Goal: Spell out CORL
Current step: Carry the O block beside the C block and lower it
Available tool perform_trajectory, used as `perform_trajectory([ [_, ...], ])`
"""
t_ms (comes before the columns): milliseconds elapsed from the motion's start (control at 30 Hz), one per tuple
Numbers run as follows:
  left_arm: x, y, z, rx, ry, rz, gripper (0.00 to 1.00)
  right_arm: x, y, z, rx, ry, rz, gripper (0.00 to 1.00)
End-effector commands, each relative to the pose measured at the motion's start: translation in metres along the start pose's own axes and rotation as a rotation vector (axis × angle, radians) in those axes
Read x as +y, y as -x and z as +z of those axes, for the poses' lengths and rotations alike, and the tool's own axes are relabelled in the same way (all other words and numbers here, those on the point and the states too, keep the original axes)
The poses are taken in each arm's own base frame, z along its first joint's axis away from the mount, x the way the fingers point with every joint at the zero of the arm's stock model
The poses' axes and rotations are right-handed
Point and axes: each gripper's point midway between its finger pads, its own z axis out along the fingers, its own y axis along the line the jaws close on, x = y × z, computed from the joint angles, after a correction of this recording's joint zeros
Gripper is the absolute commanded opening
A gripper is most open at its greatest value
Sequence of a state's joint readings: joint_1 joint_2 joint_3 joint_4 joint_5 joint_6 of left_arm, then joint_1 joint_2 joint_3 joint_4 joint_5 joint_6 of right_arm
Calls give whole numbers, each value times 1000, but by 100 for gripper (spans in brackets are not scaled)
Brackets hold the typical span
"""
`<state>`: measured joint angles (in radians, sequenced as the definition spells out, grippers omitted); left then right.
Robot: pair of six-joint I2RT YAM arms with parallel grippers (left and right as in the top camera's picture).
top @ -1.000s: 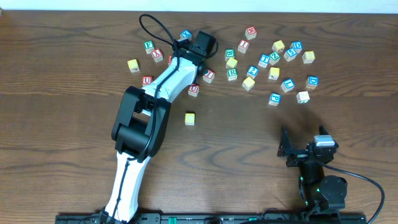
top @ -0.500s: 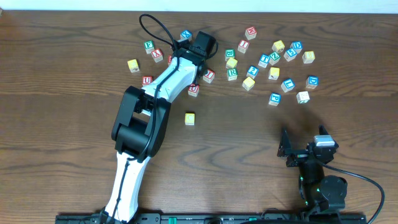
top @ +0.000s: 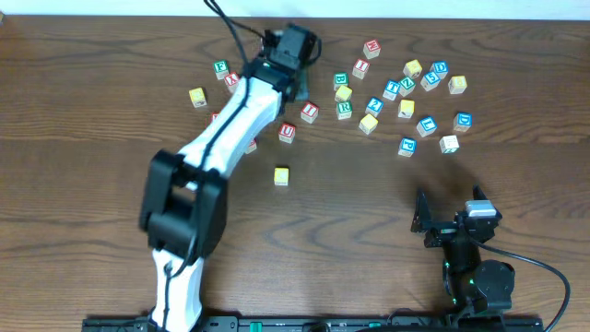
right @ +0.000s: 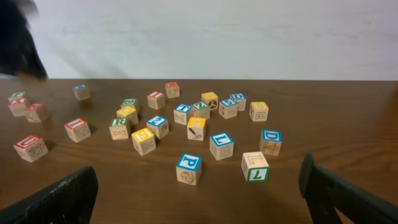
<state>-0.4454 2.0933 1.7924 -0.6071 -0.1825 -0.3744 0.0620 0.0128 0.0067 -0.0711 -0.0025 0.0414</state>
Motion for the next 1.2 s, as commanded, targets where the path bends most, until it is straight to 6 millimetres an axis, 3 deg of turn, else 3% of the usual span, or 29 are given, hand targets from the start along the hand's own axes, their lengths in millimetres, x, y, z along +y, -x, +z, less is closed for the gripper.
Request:
perform_trajectory([
  [0,-12,16,-54,-16,-128,74,27,-3,-1,0,0,-15,7,99],
  [133,-8,-1,-91,61,-172,83,27,-3,-1,0,0,-15,7,99],
  [267,-3,-37,-100,210,-179,103,13,-3,-1,0,0,-15,7,99],
  [433,-11,-89,-92,335,-151,181,8,-3,0,0,0,-15,7,99],
  [633,-27,-127,-75,327,-100,291,8,-3,-1,0,0,-15,7,99],
  [733,-46,-154,-68,322,-119,354,7,-3,-1,0,0,-15,7,99],
  [933,-64,-178,-62,312,-144,340,7,-3,-1,0,0,-15,7,99],
  [1167,-34,-191,-35,248,11,217,8,-3,0,0,0,-15,7,99],
])
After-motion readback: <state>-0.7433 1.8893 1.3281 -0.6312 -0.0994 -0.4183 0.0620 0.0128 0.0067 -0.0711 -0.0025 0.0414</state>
